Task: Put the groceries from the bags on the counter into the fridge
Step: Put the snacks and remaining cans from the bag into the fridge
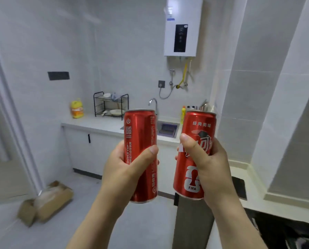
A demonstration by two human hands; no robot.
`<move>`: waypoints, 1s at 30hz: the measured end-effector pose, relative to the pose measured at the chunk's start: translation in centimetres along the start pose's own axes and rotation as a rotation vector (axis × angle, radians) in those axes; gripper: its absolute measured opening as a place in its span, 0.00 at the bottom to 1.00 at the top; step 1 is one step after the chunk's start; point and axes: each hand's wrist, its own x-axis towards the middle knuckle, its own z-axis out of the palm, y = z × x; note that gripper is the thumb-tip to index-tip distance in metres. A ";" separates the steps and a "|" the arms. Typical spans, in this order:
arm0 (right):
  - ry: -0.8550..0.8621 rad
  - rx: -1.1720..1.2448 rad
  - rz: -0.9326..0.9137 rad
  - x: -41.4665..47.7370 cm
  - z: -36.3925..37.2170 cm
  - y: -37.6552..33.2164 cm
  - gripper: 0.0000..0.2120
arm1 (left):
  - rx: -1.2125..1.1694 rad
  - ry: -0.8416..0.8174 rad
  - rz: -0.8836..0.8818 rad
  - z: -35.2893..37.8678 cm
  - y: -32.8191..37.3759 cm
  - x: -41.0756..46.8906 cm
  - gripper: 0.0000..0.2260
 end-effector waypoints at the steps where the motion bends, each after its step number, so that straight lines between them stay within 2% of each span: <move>1: -0.059 0.022 -0.007 0.8 1.0 -0.1 0.20 | 0.016 0.057 0.014 -0.8 0.3 0.2 0.20; 6: -0.320 0.133 -0.024 3.3 6.3 -0.1 0.24 | 0.104 0.322 0.085 -4.5 1.9 -0.6 0.22; 10: -0.535 0.207 -0.037 3.4 10.7 -0.3 0.20 | 0.175 0.529 0.134 -7.1 3.0 -2.7 0.23; 17: -0.812 0.349 -0.046 -1.5 18.8 -2.5 0.20 | 0.317 0.792 0.203 -12.1 6.0 -9.0 0.27; 23: -0.968 0.439 -0.049 -8.8 24.8 -5.9 0.22 | 0.410 0.960 0.247 -17.0 10.2 -16.4 0.23; 27: -1.024 0.473 -0.064 -13.8 28.0 -8.2 0.21 | 0.439 1.027 0.289 -20.2 12.9 -21.1 0.13; 30: -1.047 0.515 -0.084 -17.4 29.8 -9.9 0.21 | 0.463 1.052 0.295 -22.3 14.5 -24.3 0.12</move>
